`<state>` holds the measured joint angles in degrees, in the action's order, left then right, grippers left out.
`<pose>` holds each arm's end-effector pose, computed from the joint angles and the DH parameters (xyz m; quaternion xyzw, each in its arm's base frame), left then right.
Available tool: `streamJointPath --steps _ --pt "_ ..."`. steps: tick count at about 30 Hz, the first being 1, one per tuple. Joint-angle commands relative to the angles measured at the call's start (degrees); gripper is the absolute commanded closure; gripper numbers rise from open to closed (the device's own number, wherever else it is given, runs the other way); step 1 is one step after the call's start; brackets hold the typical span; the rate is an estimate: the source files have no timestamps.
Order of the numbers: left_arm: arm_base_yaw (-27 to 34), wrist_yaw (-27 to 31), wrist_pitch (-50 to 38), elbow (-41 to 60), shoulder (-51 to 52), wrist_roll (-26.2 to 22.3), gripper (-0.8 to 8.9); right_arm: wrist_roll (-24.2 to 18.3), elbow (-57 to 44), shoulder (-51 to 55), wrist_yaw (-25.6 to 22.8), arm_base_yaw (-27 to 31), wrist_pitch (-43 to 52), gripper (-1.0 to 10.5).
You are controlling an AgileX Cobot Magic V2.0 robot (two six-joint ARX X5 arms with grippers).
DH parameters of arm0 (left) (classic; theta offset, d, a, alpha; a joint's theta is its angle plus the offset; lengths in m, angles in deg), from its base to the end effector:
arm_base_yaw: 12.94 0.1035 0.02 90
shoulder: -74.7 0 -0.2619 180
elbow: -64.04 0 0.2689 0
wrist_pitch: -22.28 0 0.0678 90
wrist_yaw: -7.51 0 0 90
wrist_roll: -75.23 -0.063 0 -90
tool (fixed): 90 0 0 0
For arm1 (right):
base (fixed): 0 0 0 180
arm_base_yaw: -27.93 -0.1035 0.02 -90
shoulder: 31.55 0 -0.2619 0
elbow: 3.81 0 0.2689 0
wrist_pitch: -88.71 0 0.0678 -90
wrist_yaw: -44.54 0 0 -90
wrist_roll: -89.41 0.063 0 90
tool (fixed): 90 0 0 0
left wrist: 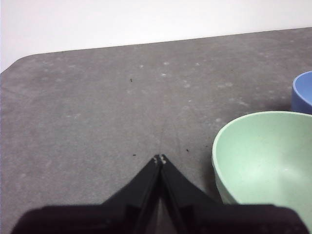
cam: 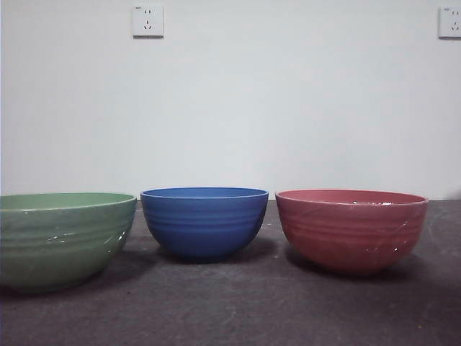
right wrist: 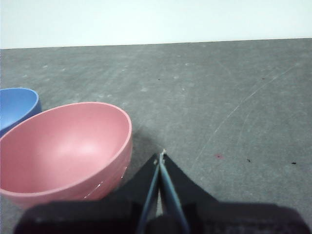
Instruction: Pick up the green bowl on the top,put the green bowl on the left,pick up the red bowl in the middle,put the red bowl on the right
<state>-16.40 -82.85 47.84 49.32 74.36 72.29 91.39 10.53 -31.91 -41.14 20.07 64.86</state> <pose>0.1466 -0.0093 0.1465 0.0282 0.0965 -0.0357 0.9943 0.1457 0.0249 0.1477 0.0145 0.0878 0.1042 0.9906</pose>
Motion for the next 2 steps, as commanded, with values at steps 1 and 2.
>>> streamJointPath --steps 1,2 --pt "0.17 0.09 0.24 0.77 0.15 0.35 8.17 0.52 -0.72 -0.02 -0.20 -0.04 0.17 9.4" --pt "0.17 0.09 0.26 0.77 0.15 0.35 8.17 0.52 -0.72 -0.02 -0.20 -0.04 0.17 9.4"
